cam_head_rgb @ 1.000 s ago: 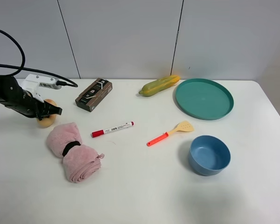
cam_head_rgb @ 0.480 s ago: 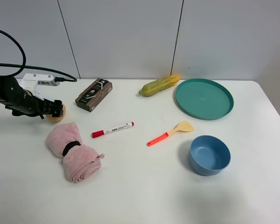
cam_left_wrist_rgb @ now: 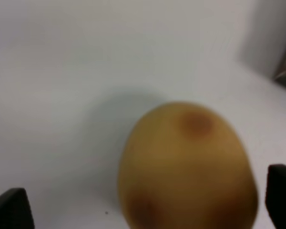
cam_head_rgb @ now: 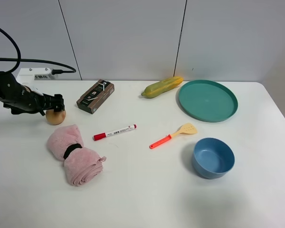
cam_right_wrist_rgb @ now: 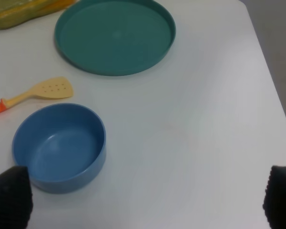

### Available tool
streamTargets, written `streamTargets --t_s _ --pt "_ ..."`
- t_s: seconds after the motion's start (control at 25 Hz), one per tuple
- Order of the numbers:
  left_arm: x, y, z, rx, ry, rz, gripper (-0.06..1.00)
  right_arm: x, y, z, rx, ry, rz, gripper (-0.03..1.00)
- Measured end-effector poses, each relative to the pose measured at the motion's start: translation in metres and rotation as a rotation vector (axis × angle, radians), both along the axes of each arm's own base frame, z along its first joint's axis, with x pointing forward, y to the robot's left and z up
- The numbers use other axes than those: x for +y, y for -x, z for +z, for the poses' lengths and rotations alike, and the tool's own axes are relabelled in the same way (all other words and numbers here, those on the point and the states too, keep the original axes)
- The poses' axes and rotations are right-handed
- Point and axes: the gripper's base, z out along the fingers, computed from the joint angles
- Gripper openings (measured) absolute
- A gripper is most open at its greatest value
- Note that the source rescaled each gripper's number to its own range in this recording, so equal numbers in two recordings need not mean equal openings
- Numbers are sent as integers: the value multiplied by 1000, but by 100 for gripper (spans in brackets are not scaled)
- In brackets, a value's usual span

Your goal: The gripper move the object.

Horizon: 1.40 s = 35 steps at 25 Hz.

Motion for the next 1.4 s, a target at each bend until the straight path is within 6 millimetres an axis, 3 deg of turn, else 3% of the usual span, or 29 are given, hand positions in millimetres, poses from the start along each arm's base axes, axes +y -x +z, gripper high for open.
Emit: streamTargets --t_s 0.2,0.4,0.52,0.68,0.84,1.0,1.2,1.4 --pt "-19 14 44 -55 0 -56 99 0 0 0 0 0 0 100" --pt "-42 43 97 -109 -32 -172 99 0 0 0 0 0 0 100" --pt "-43 64 130 -171 -40 -198 99 0 0 0 0 0 0 100" --pt "-21 85 158 -212 -124 -172 99 0 0 0 0 0 0 100" --pt "15 107 173 -173 -212 -75 99 0 0 0 0 0 0 100" --pt "36 136 191 -160 -249 3 99 0 0 0 0 0 0 100" --pt "36 187 213 -153 -207 51 99 0 0 0 0 0 0 100" --pt "26 256 232 -196 -151 63 99 0 0 0 0 0 0 100"
